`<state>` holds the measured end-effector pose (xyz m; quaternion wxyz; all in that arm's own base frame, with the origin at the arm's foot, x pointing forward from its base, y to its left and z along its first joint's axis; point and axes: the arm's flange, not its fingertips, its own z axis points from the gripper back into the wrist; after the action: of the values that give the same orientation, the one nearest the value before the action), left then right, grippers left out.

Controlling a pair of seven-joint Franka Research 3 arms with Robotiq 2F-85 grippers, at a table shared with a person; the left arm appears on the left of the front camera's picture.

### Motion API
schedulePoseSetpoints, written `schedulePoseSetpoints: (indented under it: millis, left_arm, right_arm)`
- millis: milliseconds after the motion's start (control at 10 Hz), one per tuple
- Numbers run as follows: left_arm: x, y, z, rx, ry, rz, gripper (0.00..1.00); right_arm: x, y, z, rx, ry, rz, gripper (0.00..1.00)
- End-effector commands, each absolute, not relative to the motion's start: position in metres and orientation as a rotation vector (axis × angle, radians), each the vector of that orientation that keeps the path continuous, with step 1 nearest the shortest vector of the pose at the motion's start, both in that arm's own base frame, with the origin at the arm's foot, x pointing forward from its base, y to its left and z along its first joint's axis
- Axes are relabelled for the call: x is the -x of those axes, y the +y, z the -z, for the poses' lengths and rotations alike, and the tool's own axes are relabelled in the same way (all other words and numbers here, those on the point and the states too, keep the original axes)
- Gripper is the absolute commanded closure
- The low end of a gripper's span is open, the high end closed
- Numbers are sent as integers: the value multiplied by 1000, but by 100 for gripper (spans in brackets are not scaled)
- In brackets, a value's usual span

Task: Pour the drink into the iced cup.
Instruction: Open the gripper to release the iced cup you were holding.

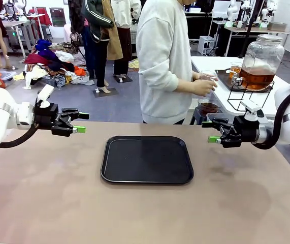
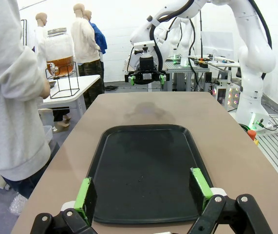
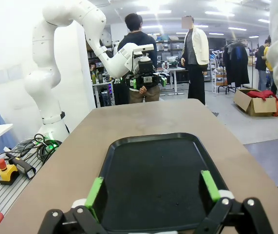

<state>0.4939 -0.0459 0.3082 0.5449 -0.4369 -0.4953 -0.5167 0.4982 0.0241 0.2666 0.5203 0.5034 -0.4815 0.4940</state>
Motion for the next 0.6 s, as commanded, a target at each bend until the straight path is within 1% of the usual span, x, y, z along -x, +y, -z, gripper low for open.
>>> schedulePoseSetpoints:
  millis: [0,500]
  left_arm:
    - [-494,-46,-310,1038,-1182,1214,0]
    - [-494,-46,-310,1038,-1182,1214,0]
  right_arm:
    - [-501,24,-271,-1212,-1149,-1184,0]
    - [-501,24,-271,-1212,-1149,-1184,0]
